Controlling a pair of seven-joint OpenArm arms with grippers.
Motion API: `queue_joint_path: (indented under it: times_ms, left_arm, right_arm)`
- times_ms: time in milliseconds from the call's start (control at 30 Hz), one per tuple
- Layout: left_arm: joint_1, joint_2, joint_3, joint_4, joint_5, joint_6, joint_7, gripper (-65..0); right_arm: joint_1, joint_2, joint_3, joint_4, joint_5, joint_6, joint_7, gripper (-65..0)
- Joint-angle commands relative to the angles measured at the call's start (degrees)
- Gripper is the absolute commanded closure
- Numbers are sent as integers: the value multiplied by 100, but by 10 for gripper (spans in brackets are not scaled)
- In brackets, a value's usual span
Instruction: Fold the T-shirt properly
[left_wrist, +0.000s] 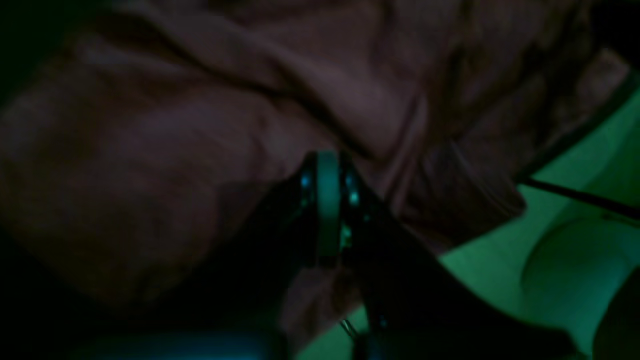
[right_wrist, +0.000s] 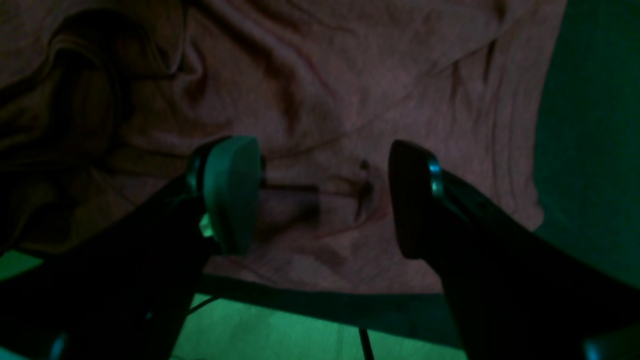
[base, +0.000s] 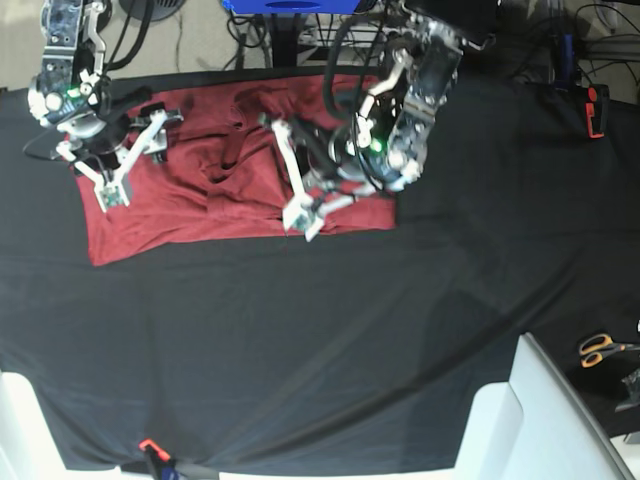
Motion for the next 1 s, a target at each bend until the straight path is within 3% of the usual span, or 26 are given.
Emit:
queue_joint_path:
  times_ms: [0, 167, 433, 533, 667, 967]
  left_arm:
    - [-27, -6, -86, 92, -70, -5, -85, 0]
    - [0, 47, -534, -224, -105, -5, -103, 0]
    - [184, 715, -1677, -778, -113, -32, -894, 0]
    - [167, 820, -1712, -972, -254, -32, -1114, 0]
    - [-9, 811, -1686, -1402, -984, -14, -1316, 0]
    - [-405, 838, -1343, -1789, -1081, -14, -1351, 0]
  right_arm:
    - [29, 37, 21, 82, 29, -5, 86, -383]
    - [29, 37, 21, 82, 29, -5, 86, -383]
    - [38, 37, 21, 82, 29, -5, 86, -383]
    - [38, 37, 21, 82, 29, -5, 86, -383]
    - [38, 37, 21, 82, 29, -5, 86, -383]
    - [47, 46, 21, 82, 29, -5, 94, -383]
